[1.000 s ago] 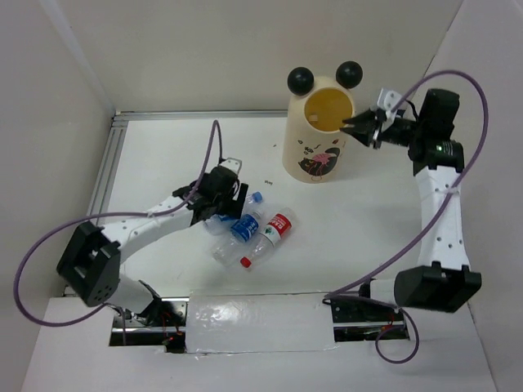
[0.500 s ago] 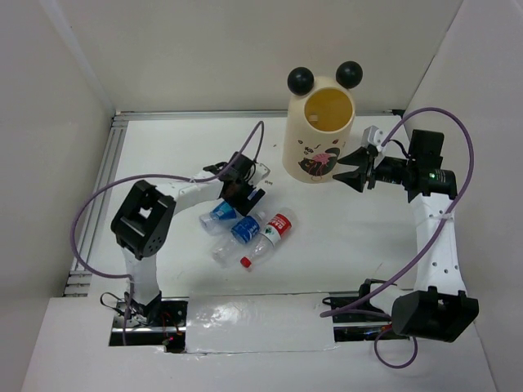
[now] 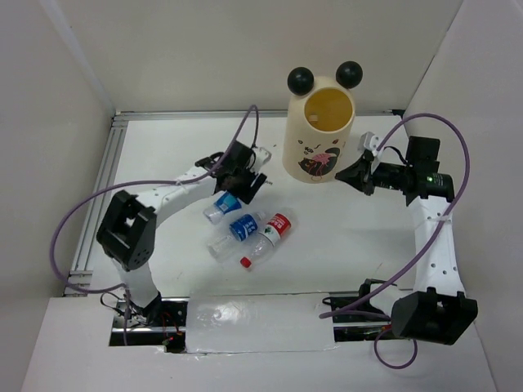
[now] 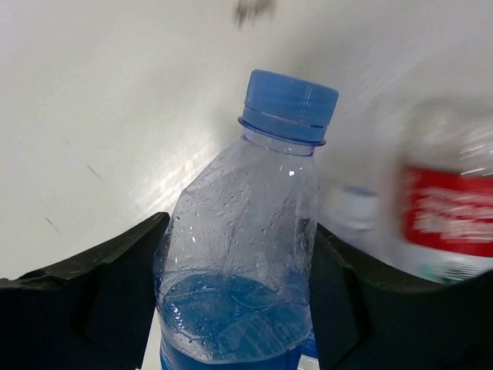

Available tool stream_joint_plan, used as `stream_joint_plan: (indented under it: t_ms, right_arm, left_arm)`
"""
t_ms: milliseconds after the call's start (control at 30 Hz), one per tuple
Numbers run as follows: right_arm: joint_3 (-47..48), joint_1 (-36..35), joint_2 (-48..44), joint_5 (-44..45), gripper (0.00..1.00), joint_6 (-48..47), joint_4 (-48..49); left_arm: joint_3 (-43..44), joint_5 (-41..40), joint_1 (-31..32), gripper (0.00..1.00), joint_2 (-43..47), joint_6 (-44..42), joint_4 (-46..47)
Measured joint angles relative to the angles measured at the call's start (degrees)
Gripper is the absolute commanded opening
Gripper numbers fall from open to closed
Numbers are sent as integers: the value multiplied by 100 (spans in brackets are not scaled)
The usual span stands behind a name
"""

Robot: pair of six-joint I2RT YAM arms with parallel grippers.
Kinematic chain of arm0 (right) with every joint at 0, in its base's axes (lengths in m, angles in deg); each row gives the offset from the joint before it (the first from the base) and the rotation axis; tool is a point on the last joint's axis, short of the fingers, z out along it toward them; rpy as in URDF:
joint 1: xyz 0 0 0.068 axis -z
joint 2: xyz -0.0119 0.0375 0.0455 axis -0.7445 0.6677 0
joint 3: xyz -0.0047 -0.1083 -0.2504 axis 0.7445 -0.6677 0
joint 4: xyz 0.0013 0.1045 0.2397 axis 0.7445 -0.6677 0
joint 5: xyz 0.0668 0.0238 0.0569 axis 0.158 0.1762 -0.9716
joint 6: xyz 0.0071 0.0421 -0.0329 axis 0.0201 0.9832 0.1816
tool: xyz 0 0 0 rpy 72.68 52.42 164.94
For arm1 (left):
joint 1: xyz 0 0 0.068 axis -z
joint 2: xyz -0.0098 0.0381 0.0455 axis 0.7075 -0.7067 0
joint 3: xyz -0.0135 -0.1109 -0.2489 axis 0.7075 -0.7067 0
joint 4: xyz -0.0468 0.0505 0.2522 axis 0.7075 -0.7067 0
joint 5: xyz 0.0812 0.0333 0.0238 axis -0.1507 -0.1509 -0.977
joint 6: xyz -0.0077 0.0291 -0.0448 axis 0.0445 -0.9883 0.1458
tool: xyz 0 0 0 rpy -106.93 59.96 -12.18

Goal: Put the plastic bottles in the bin

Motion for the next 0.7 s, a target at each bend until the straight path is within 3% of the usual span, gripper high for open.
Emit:
stream_joint_plan:
  t_ms: [33,67,200,333,367,433,500,700]
  right_arm:
    - [-120,0,-33,111,77,-37,-17]
    - [-258,-2,-59,195,100,-101,-13]
    - [-876,0,-74,699,100,-603,-214]
    - [-1403,11,-68,1091,54,-1180,-586]
    - [-1513,11,-74,1172,33,-1279,-616]
    - [-1705,11,-76,1281,13,-1482,-713]
    - [-1856,11,-79,1373,2,-1578,-811]
    - [-2199,59,-310,1460,4,-1705,-927]
  left_arm:
    - [162,70,39,33,177,57,-37]
    - [389,181,94,31,391,179,-11]
    - [1340,699,442,30,1084,612,811]
    - [1836,1373,837,29,1412,992,2396]
    - [1849,1504,909,29,1410,1080,2924]
    - [1869,1637,994,29,1252,1281,3934]
    - [1958,1646,1032,30,933,1423,4837]
    - [2334,1021,1200,34,-540,1458,7007]
